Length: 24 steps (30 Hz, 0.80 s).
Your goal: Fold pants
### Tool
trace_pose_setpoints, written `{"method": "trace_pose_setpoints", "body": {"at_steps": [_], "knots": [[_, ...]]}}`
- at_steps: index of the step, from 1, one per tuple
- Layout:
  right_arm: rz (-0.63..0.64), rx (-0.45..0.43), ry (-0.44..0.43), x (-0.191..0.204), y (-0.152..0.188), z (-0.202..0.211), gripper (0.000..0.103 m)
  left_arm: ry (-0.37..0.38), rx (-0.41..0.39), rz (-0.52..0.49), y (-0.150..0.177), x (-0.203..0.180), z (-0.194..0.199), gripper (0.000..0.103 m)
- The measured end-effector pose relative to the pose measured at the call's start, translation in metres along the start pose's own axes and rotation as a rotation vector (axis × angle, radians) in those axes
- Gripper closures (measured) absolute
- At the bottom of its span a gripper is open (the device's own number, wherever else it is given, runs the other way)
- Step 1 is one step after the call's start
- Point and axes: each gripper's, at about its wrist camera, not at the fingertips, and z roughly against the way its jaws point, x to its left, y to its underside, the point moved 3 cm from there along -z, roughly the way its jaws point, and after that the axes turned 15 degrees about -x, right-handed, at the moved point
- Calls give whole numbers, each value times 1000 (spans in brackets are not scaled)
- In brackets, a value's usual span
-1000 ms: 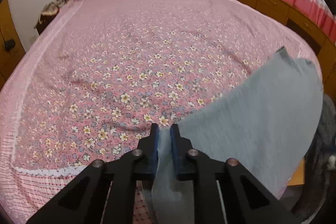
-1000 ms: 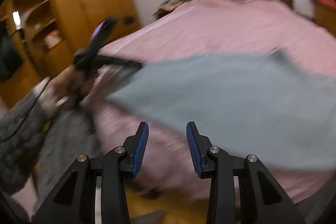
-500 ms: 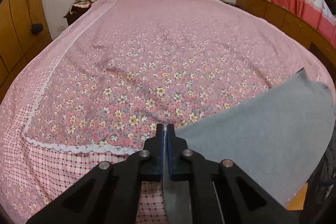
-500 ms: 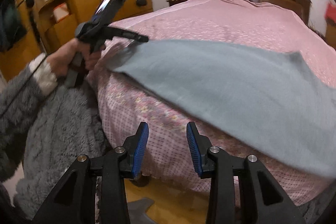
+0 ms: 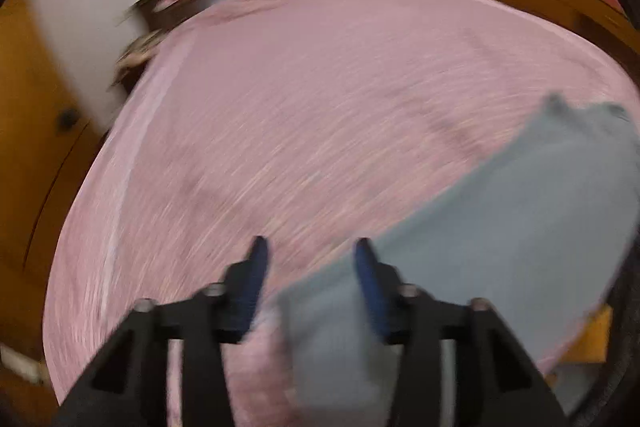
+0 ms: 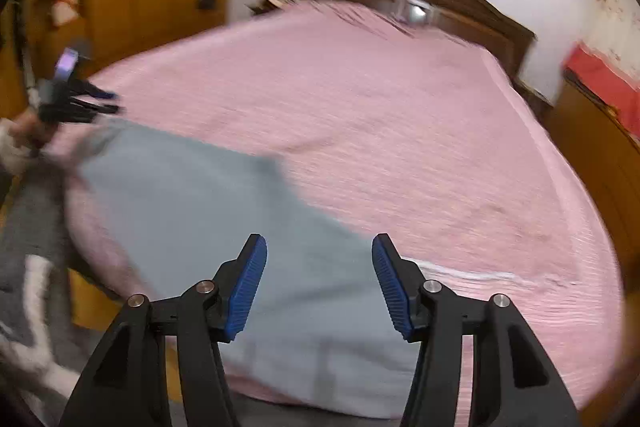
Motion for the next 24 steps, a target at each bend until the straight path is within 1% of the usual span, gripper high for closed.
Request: {"method": "trace_pose_setpoints", "body": {"at_steps": [1, 2, 3, 4, 5, 6, 8, 9, 10, 11, 12, 13, 15, 18, 20, 21, 22, 23, 24], "knots": [[-19, 15, -8, -20, 0, -4, 47, 66, -16, -52, -17, -20, -2, 42], [-50, 12, -32, -43, 1, -7, 46, 140, -28, -107, -37, -44, -7, 38], [-100, 1, -76, -67, 5, -12, 46, 233, -37, -164, -57, -75, -16, 28], [-155, 2, -102, -86, 10, -18, 45, 308, -41, -201, -73, -101, -26, 25], [-230, 13, -128, -105, 18, -27, 44, 382, -47, -230, -87, -128, -37, 25], [-324, 29, -185, -125, 30, -37, 44, 458, -46, -258, -101, -161, -56, 25], [-441, 12, -313, -148, 52, -49, 44, 523, -30, -287, -111, -197, -82, 25], [-464, -7, -385, -156, 67, -54, 44, 554, -16, -305, -114, -215, -102, 25], [-452, -11, -399, -159, 79, -58, 44, 563, -8, -312, -113, -226, -117, 25], [-424, 9, -377, -158, 95, -64, 44, 564, 12, -311, -113, -234, -134, 25], [-413, 26, -365, -160, 104, -69, 44, 588, 55, -298, -110, -240, -153, 25], [-415, 37, -363, -161, 112, -73, 44, 631, 85, -267, -107, -242, -166, 25], [-442, 57, -388, -162, 128, -81, 44, 683, 84, -209, -108, -238, -172, 23], [-445, 12, -416, -162, 135, -85, 44, 737, 104, -107, -110, -223, -179, 24], [-487, -7, -447, -170, 134, -84, 44, 745, 95, -83, -110, -221, -177, 30], [-521, -26, -475, -173, 132, -86, 44, 752, 78, -90, -111, -223, -173, 41], [-541, -39, -499, -174, 130, -87, 44, 760, 67, -97, -112, -223, -171, 54], [-558, -41, -511, -175, 127, -93, 45, 774, 54, -110, -111, -227, -166, 61], [-554, -28, -498, -173, 126, -97, 57, 783, 53, -118, -110, -228, -163, 72]]}}
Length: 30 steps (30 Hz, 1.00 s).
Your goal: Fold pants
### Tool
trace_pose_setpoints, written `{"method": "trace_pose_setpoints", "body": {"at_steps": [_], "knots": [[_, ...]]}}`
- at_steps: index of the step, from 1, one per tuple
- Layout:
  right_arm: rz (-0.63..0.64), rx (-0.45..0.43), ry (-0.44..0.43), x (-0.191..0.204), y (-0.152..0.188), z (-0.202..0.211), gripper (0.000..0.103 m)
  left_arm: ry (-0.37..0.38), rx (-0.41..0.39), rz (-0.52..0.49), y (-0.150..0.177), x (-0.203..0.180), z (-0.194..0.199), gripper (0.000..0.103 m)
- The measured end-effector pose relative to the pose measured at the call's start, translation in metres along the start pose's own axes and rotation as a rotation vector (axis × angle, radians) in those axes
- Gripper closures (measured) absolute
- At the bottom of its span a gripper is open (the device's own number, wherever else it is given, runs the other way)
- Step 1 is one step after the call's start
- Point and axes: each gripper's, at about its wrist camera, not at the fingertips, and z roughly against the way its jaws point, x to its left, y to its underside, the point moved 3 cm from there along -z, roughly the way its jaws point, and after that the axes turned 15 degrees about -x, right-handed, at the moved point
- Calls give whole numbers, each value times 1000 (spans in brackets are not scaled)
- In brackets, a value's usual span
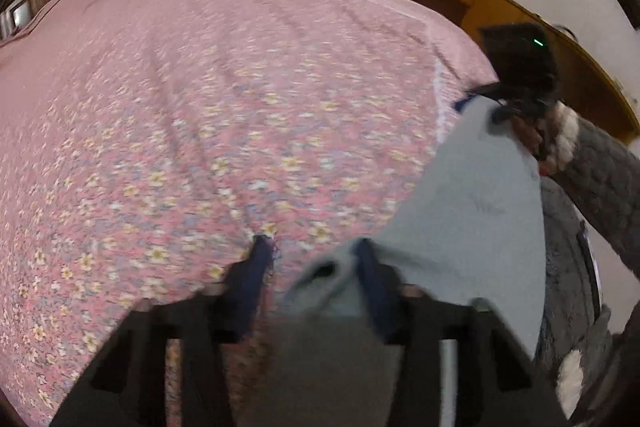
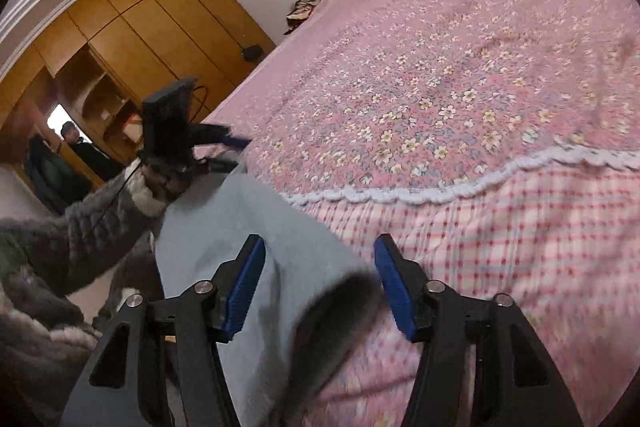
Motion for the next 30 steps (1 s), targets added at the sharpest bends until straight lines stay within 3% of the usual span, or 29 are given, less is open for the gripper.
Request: {"method": "trace_pose_setpoints", "body": {"at_steps": [1, 3, 6, 9, 11, 13, 15, 19, 24, 27, 30], "knots": [[15, 11, 23, 0, 1, -4, 65, -1, 1, -12, 2, -3, 1, 73], [38, 12, 35, 2, 3, -5, 67, -4, -5, -19, 5, -5, 3, 73], [13, -8, 31, 1, 7, 2, 67, 32, 12, 20, 13, -2, 9, 60], [23, -1, 43, 1, 13, 7, 67, 60, 39, 34, 15, 2, 6, 59], [16, 0, 45, -1, 11, 3, 67, 81, 54, 67, 12, 5, -2, 65], [15, 2, 45, -1, 12, 3, 67, 92, 35, 128, 7, 19, -6, 88], [19, -6, 52, 0, 14, 4, 70, 107, -4, 163, 6, 22, 2, 93], [66, -15, 128, 10, 14, 4, 85, 17, -100, 134, 0, 8, 25, 97], [172, -83, 142, 35, -19, 16, 89, -112, -223, 80, -26, -6, 49, 97], [203, -130, 150, 36, -54, 21, 89, -136, -234, 70, -50, 7, 48, 97], [228, -109, 190, 26, -81, 9, 89, -155, -203, 65, -76, 29, 28, 97]]}}
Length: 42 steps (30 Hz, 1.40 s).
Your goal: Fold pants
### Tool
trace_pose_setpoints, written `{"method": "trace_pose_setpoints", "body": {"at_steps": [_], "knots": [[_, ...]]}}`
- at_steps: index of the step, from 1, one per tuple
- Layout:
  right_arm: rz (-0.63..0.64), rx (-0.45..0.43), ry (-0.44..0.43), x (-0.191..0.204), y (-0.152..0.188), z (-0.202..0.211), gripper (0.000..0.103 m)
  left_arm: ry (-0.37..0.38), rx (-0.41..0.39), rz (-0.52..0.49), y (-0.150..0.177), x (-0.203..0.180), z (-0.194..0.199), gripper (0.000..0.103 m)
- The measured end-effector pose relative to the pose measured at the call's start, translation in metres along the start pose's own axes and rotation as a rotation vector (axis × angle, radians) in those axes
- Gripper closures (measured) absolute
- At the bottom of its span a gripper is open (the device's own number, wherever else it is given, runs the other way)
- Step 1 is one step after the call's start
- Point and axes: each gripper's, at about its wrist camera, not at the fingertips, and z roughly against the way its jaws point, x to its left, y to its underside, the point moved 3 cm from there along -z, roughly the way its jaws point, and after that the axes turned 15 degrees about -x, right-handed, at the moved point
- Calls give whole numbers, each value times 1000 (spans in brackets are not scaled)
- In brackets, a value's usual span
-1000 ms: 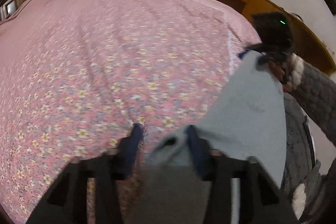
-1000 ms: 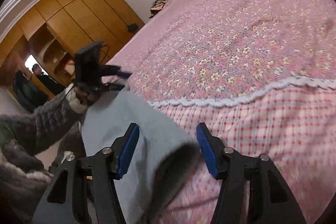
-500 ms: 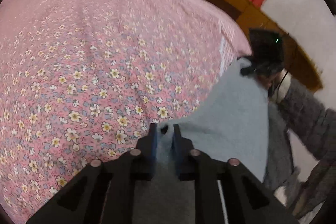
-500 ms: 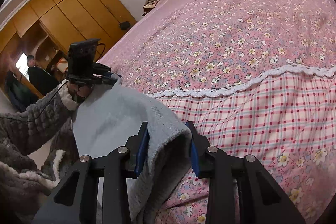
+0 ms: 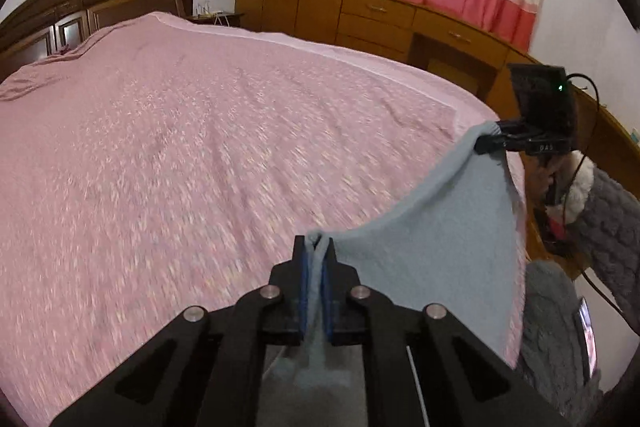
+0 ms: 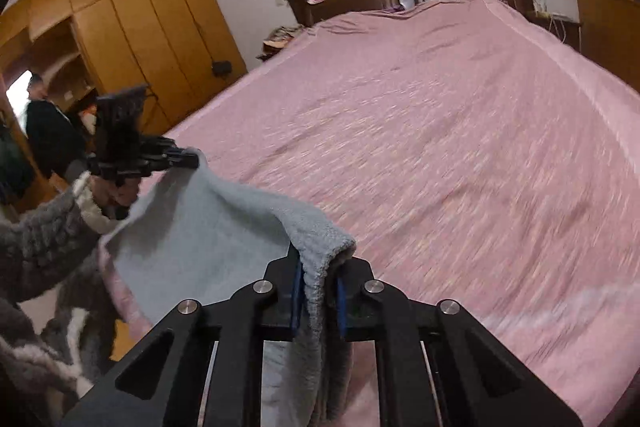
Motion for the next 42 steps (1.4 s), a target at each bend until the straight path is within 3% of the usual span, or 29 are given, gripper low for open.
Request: {"method": "trace_pose_setpoints", "body": {"at_steps": [6, 8, 10, 11, 14, 16, 20, 23, 27, 29, 33, 35, 37, 42], "knots": [[-34, 70, 104, -61, -22, -51, 89, -32, 39, 21, -26, 36, -74, 97], [-48, 100, 154, -82, -18, -69, 86, -19, 104, 39, -19, 47, -103, 96], [-63, 165, 217, -96, -6, -86, 70, -53, 214, 17, -2, 53, -130, 83], [-65, 177, 242, -98, -2, -90, 69, -57, 227, 10, 1, 53, -132, 83], [17, 113, 313, -76, -1, -69, 65, -28, 164, 64, -2, 61, -99, 72], [127, 88, 391, -54, -5, -56, 61, -22, 119, 104, -6, 73, -60, 55], [372, 63, 487, 10, -31, -37, 54, -129, 102, 105, 5, 106, 26, 44], [466, 29, 408, 73, -53, -41, 38, -206, 108, 186, 34, 133, 96, 33], [506, 55, 165, 173, -56, -81, 38, -238, 118, 378, 108, 157, 176, 31], [521, 52, 88, 214, -46, -101, 38, -224, 126, 468, 136, 159, 197, 31], [472, 77, -69, 281, -6, -131, 38, -129, 114, 629, 183, 154, 210, 31], [448, 115, -119, 299, 15, -139, 38, -81, 106, 691, 196, 146, 209, 31], [422, 135, -113, 306, 25, -139, 38, -36, 83, 724, 203, 140, 212, 31], [264, 123, -104, 302, 46, -126, 38, -18, 31, 817, 212, 150, 209, 31]]}}
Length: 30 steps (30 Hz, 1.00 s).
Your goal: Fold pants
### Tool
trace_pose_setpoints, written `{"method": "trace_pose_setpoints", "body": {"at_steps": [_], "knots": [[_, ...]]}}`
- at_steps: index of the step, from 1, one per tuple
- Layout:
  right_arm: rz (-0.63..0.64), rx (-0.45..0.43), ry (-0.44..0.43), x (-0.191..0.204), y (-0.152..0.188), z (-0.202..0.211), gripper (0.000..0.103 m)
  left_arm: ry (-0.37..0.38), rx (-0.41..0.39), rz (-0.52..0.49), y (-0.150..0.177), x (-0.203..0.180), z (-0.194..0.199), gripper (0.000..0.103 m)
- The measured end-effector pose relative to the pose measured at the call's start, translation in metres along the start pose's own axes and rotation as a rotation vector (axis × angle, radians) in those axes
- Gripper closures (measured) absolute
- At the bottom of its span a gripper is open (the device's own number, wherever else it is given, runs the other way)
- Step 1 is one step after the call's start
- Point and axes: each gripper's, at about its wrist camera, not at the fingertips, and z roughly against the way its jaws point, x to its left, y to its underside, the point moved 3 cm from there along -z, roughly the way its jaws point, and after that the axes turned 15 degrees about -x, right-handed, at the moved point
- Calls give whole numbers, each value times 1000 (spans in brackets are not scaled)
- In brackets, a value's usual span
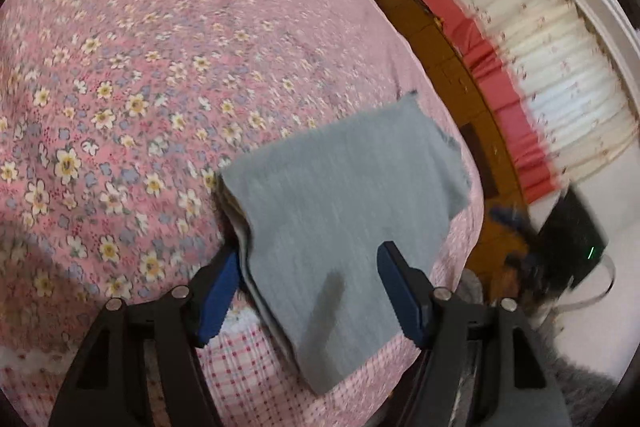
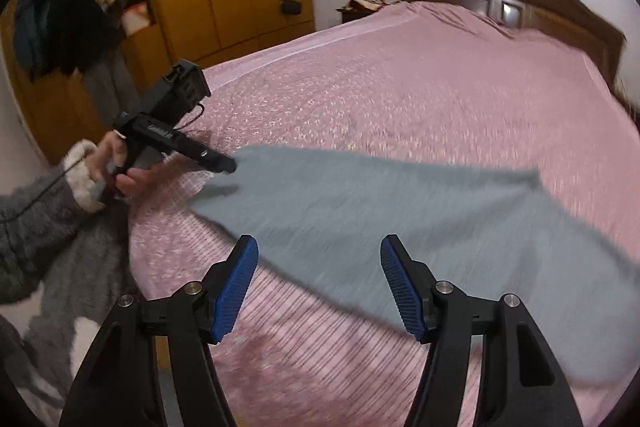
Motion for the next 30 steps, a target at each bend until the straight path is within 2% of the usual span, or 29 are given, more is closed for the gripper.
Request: {"method": "trace_pose_setpoints", "body": {"at_steps": [2, 3, 5, 6, 7, 8, 11, 14, 16, 17, 20, 22, 26, 30], "knots": [[-38, 3, 10, 2, 10, 4, 38, 14, -29, 30, -8, 4, -3, 33], [-59, 8, 20, 2, 19, 7, 38, 10, -47, 41, -12, 6, -7, 39], [-91, 18, 32, 5, 29, 11, 38, -21, -64, 52, -18, 9, -6, 66], [-107, 20, 56, 4, 32, 15, 38, -23, -66, 84, -17, 14, -6, 96], [-128, 13, 78, 2, 35, 18, 38, -8, -61, 116, -17, 20, -3, 99], [-167, -5, 93, 4, 37, 22, 38, 17, -71, 154, -14, 25, -1, 99], [-318, -103, 84, 24, 43, 29, 38, 30, -133, 153, -13, 25, 7, 98], [-436, -242, 143, 60, 48, 18, 38, 25, -183, 119, -18, 18, 17, 98], [-499, -328, 218, 86, 56, 6, 38, 16, -195, 94, -23, 14, 22, 98], [-519, -332, 235, 98, 61, -2, 38, 6, -193, 82, -27, 13, 23, 98], [-468, -240, 160, 131, 65, -34, 38, -20, -197, 43, -42, 8, 28, 99], [-437, -220, 141, 140, 64, -42, 38, -30, -213, 15, -52, 4, 35, 99], [-383, -214, 142, 148, 67, -45, 38, -35, -234, -25, -73, -2, 44, 99], [-408, -195, 158, 142, 76, -51, 38, -43, -226, -65, -97, -4, 44, 99]]}}
